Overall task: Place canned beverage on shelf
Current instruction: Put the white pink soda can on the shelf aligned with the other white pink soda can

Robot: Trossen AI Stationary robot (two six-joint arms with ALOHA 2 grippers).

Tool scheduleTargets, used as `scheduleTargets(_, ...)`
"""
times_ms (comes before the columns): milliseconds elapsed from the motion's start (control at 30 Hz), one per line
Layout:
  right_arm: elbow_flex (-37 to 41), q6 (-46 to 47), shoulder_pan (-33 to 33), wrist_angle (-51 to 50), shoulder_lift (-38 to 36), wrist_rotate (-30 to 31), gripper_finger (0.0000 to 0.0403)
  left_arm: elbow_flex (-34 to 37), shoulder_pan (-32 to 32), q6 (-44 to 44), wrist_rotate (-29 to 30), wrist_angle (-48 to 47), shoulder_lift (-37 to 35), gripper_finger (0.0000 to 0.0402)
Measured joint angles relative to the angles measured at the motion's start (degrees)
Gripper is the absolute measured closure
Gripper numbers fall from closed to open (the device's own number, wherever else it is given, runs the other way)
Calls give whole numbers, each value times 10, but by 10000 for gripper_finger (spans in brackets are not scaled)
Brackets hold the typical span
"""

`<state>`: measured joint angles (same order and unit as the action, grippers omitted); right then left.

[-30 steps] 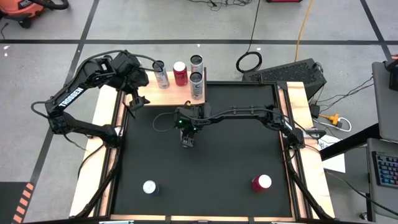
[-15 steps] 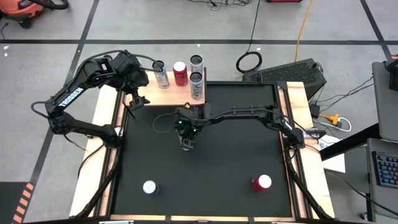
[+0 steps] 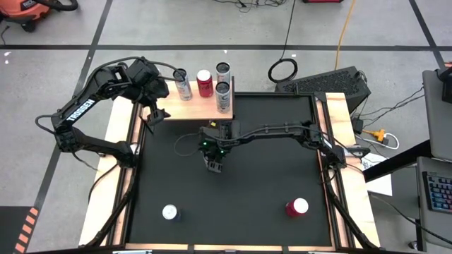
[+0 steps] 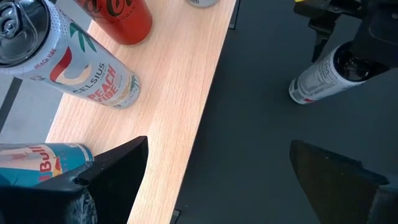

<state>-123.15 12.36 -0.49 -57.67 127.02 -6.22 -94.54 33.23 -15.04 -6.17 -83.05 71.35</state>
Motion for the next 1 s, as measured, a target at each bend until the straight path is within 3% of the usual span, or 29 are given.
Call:
scheduleTargets(267, 0, 19, 5, -27, -6, 2, 87, 0, 0, 31, 0, -1, 0, 13)
scheduleTargets(500, 0, 35, 17, -43, -57, 6, 87, 34, -21, 39, -18, -3, 0, 13)
scheduleTargets(767, 0, 8, 21, -73, -119, 3, 87, 98, -114, 78, -20, 18, 0, 13)
scheduleTargets(1000, 0, -41, 21, -70, -147, 0, 87, 108, -206, 131, -20, 77, 0, 13)
